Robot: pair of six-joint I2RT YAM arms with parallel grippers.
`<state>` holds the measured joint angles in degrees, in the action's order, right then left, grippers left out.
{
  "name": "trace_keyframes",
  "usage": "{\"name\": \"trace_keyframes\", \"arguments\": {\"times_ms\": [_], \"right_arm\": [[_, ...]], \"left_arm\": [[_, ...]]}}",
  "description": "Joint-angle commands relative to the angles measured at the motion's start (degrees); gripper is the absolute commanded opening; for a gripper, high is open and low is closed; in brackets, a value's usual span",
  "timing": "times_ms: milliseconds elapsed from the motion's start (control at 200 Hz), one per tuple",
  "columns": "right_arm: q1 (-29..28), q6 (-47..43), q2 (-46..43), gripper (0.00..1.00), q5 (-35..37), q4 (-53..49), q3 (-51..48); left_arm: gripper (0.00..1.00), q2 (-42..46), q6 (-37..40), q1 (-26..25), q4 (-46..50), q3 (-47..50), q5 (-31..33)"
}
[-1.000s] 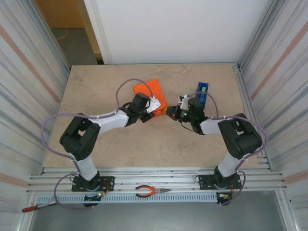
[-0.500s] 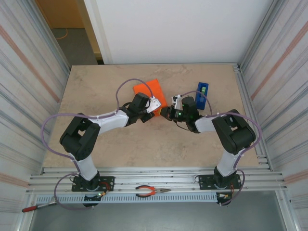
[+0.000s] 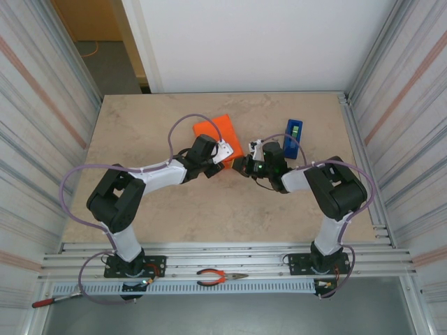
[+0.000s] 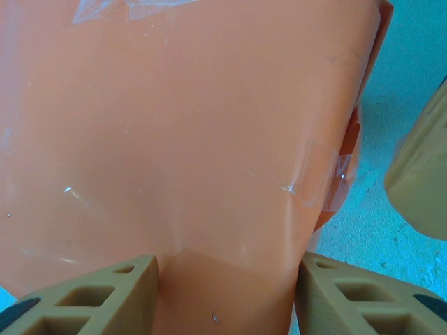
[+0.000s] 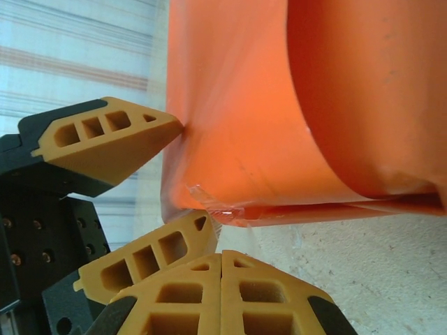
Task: Wrap the gift box in paper
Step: Wrap the gift box with the wrapping paper.
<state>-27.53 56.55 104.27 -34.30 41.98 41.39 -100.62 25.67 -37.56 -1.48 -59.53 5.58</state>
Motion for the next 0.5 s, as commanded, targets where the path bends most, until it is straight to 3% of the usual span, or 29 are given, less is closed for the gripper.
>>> {"name": "trace_keyframes", "arguments": {"times_ms": [0,496], "right_arm": [[0.0,0.6,1.4,0.00,0.4,1.6,1.8],[1.0,1.7,5.5,0.00,-0.3,3.6,4.1]], "left_arm": [[0.52,-1.0,-0.9,0.2,2.7,-0.5,-1.1],[0.52,-0.8,-0.9,0.0,2.7,-0.3,-1.0]]}}
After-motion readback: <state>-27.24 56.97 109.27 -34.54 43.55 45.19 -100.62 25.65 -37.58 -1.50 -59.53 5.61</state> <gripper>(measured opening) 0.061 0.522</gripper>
